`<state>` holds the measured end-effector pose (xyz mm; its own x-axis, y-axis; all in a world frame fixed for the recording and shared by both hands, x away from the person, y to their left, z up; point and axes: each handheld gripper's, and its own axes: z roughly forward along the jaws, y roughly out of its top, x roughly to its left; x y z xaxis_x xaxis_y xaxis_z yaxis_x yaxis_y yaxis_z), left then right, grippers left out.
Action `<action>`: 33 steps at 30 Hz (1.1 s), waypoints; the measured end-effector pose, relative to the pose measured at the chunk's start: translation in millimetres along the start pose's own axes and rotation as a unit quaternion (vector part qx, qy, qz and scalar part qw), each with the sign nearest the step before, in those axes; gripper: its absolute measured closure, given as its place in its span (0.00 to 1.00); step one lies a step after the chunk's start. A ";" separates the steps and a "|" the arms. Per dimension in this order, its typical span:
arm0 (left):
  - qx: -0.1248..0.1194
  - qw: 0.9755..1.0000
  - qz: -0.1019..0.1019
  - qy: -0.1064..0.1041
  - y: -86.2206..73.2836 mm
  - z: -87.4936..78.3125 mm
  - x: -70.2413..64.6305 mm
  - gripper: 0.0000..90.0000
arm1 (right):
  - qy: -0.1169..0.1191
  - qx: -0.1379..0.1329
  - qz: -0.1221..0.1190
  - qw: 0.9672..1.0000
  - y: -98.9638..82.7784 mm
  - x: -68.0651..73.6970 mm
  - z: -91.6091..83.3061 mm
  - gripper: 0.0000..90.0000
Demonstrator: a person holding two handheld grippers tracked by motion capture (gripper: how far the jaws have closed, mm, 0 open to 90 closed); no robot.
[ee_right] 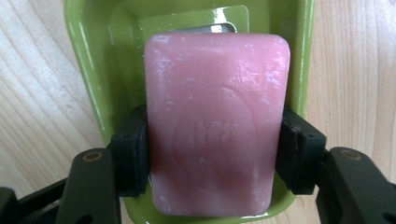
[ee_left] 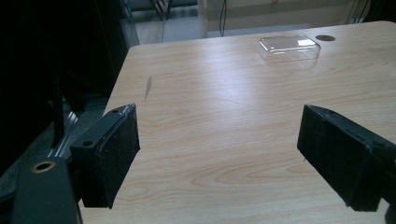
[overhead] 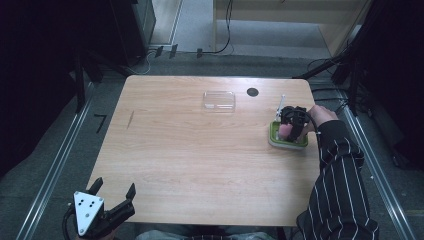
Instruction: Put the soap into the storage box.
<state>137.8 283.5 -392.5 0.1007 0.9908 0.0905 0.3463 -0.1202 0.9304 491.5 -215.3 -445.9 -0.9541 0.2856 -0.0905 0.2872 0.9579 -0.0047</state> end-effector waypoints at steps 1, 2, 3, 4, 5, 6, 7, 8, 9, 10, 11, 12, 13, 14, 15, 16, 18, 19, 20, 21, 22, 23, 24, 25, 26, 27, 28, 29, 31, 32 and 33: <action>0.000 1.000 0.000 0.000 0.0 0.0 0.0 0.15 | 0.000 0.000 0.000 1.000 0.0 0.0 0.0 0.43; -0.001 1.000 0.000 0.000 0.0 0.1 0.0 0.15 | 0.001 0.000 -0.002 1.000 -0.1 0.1 0.6 0.43; -0.001 1.000 0.000 0.000 -0.1 0.0 0.1 0.15 | 0.002 0.001 -0.001 1.000 -0.1 0.2 1.5 0.43; 0.000 1.000 0.000 0.000 0.0 0.0 0.0 0.15 | 0.001 0.003 0.001 1.000 0.0 0.6 1.9 0.43; 0.000 1.000 0.000 0.000 0.0 0.0 0.0 0.15 | 0.001 0.003 0.001 1.000 0.0 0.6 1.9 0.43; -0.001 1.000 0.000 0.000 -0.1 0.1 0.0 0.15 | 0.000 0.004 0.000 1.000 0.5 0.7 2.1 0.43; -0.001 1.000 0.001 0.000 0.0 0.0 0.0 0.15 | 0.000 0.005 -0.002 1.000 1.0 0.7 2.3 0.43; 0.000 1.000 0.001 0.000 0.0 -0.1 0.0 0.15 | 0.002 0.008 -0.001 1.000 1.5 1.3 2.1 0.43; -0.001 1.000 0.000 0.000 -0.1 -0.1 0.0 0.15 | 0.002 0.005 -0.004 1.000 1.9 1.3 2.4 0.43; -0.001 1.000 -0.001 0.000 -0.1 -0.1 0.1 0.15 | 0.001 0.002 -0.006 1.000 2.2 0.9 3.0 0.43; -0.002 1.000 0.000 -0.001 -0.1 -0.2 0.2 0.15 | 0.000 0.004 -0.006 1.000 2.1 0.7 3.1 0.43; -0.002 1.000 -0.001 0.000 -0.2 -0.2 0.1 0.15 | 0.000 0.006 -0.002 1.000 1.8 1.0 2.9 0.43; -0.001 1.000 0.000 0.000 -0.1 -0.1 0.0 0.15 | 0.001 0.007 0.001 1.000 1.5 1.5 3.4 0.43; 0.000 1.000 0.001 -0.001 0.0 -0.3 0.0 0.15 | 0.000 0.008 0.002 1.000 1.4 1.5 3.5 0.43; 0.000 1.000 0.001 0.000 0.0 -0.3 -0.1 0.15 | -0.001 0.011 0.002 1.000 1.3 1.6 3.7 0.43; 0.000 1.000 0.001 0.000 0.0 -0.3 -0.1 0.15 | 0.000 0.011 0.000 1.000 1.2 1.6 3.9 0.43; -0.001 1.000 0.000 0.000 0.0 -0.2 -0.1 0.15 | 0.000 0.011 -0.003 1.000 1.3 1.4 4.3 0.43; -0.001 1.000 0.000 0.000 0.0 -0.2 -0.1 0.15 | 0.000 0.011 -0.003 1.000 1.3 1.4 4.3 0.43; 0.001 1.000 0.002 0.000 0.0 -0.4 0.0 0.15 | 0.001 0.012 -0.003 1.000 1.5 1.4 4.5 0.43; 0.001 1.000 0.002 0.000 0.0 -0.4 0.0 0.15 | 0.001 0.012 -0.003 1.000 1.5 1.4 4.5 0.43; 0.001 1.000 0.002 0.000 -0.1 -0.5 0.0 0.15 | 0.001 0.012 -0.003 1.000 1.4 1.3 4.5 0.43; -0.001 1.000 -0.002 0.000 -0.3 -0.9 0.2 0.15 | 0.001 0.012 -0.002 1.000 1.3 1.1 4.7 0.43; -0.003 1.000 -0.003 0.000 -0.4 -0.9 0.3 0.15 | 0.000 0.012 -0.001 1.000 1.4 1.2 4.7 0.43; -0.003 1.000 -0.003 0.000 -0.4 -0.9 0.3 0.15 | 0.000 0.012 -0.001 1.000 1.4 1.2 4.7 0.43; -0.003 1.000 -0.003 0.000 -0.3 -0.6 0.2 0.15 | -0.001 0.011 0.000 1.000 1.5 1.3 4.8 0.43; -0.003 1.000 -0.003 0.000 -0.3 -0.6 0.2 0.15 | -0.001 0.011 0.000 1.000 1.5 1.3 4.8 0.43; -0.002 1.000 -0.001 -0.001 -0.1 -0.3 0.0 0.15 | -0.001 0.012 0.003 1.000 1.4 1.4 5.0 0.43; 0.000 1.000 0.002 -0.002 0.3 0.1 -0.3 0.15 | -0.001 0.012 0.003 1.000 1.4 1.3 5.0 0.43; -0.002 1.000 0.000 -0.004 0.3 1.0 -0.5 0.15 | 0.000 0.011 0.005 1.000 0.8 1.4 5.0 0.42; -0.002 1.000 0.000 -0.004 0.3 1.0 -0.5 0.15 | 0.000 0.011 0.005 1.000 0.8 1.4 5.0 0.42; -0.002 1.000 0.000 -0.004 0.3 1.3 -0.4 0.15 | 0.002 0.012 0.008 1.000 0.2 1.5 4.7 0.42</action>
<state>139.1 283.0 -392.8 0.1074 0.9904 0.0872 0.3422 -0.1192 0.9321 490.5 -214.8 -450.8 -0.9498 0.3008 -0.0859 0.3040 0.9523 -0.0272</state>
